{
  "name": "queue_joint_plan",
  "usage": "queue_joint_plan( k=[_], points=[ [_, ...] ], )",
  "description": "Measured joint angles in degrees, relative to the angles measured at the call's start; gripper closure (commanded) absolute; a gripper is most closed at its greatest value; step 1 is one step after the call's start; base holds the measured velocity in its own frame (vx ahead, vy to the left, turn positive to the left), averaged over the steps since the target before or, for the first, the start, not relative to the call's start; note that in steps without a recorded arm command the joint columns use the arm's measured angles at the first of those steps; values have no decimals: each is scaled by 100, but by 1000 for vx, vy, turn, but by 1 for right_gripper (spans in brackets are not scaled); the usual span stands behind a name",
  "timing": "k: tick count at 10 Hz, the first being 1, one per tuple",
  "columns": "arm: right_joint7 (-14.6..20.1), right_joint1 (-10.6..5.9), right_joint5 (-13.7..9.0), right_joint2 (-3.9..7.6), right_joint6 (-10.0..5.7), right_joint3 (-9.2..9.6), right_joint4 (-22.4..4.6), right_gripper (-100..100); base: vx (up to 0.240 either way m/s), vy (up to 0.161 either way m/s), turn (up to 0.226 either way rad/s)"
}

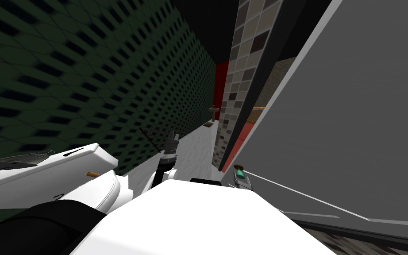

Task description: Push the door open

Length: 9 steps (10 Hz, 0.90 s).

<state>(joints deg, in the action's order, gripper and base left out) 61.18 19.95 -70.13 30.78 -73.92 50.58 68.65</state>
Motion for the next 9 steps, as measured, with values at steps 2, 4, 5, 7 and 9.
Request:
queue_joint_plan(
  k=[2,4,5,7,9],
  points=[
    [-9,-5,2,-8,0,13,6,100,-1,7,-3],
    [4,-5,2,-2,7,4,3,100,0,0,0],
    [4,-5,2,-3,7,3,2,100,0,0,0],
    [2,-4,1,-4,6,3,2,100,-58,-23,69],
    [-42,-73,110,-137,91,-141,-39,100,-183,-73,134]
  ],
)
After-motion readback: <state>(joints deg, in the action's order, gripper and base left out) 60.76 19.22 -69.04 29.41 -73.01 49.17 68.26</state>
